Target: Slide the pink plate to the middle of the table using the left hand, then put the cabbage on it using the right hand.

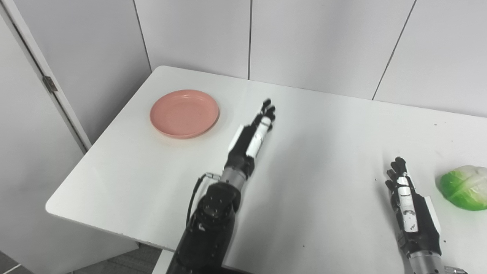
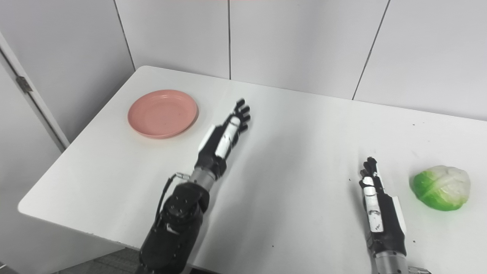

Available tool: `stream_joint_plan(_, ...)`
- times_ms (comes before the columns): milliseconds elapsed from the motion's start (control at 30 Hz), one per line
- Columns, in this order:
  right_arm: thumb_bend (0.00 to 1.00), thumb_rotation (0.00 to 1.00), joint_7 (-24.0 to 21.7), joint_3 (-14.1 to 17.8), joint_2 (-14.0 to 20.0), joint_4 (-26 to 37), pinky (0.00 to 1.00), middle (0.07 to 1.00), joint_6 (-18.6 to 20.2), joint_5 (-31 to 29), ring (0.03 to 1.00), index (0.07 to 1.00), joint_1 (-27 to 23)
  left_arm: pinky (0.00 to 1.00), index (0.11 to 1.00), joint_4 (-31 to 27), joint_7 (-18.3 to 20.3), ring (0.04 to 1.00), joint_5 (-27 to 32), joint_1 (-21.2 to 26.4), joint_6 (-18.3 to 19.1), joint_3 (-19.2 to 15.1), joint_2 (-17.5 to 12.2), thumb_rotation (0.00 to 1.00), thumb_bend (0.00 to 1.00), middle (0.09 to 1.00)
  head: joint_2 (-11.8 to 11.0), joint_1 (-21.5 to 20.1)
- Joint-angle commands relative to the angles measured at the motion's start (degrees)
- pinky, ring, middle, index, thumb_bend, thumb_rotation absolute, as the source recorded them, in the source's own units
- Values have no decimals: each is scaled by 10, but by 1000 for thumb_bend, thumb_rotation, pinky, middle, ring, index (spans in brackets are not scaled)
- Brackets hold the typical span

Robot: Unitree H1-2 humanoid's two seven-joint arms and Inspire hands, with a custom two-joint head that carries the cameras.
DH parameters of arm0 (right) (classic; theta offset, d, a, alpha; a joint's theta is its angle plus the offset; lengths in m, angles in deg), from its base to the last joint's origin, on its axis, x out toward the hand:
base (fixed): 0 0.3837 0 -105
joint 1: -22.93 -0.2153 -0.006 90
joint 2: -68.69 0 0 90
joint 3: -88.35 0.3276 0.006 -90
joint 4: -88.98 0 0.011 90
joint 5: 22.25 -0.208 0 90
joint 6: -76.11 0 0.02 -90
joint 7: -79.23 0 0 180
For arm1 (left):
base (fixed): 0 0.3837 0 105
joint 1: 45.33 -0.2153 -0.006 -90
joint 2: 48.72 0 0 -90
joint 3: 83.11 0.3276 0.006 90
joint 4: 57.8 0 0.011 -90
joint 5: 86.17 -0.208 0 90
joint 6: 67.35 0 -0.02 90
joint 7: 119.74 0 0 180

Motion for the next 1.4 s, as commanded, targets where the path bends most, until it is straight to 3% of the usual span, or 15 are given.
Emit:
stream_joint_plan(0,305,1000,-1,1,0,-6,1000,1000,-3,-2,1000,1000,-10,979,987,-34,-5,968,8,38,9,-11,-8,1000,479,986,1,1)
stream_joint_plan(400,332,1000,-7,2,1,-2,1000,1000,0,-12,1000,1000,-11,958,980,-60,-32,968,42,107,39,-104,-61,1000,490,980,1,17)
stream_joint_plan(567,343,1000,-9,4,1,-5,1000,1000,1,-17,1000,1000,-12,923,948,-23,-56,940,48,139,27,-149,-98,1000,482,951,-1,22)
stream_joint_plan(1000,316,1000,-16,7,2,-6,1000,1000,3,-28,1000,1000,-12,893,913,85,-77,914,86,177,-5,-224,-188,1000,463,916,-5,32)
stream_joint_plan(1200,320,1000,-17,6,5,0,1000,1000,7,-30,1000,1000,-9,875,893,155,-74,887,100,186,-24,-245,-227,1000,481,890,-6,35)
stream_joint_plan(1367,334,1000,-19,6,6,-4,1000,1000,2,-31,1000,1000,-9,865,877,191,-61,872,134,189,-17,-260,-248,1000,483,875,-5,37)
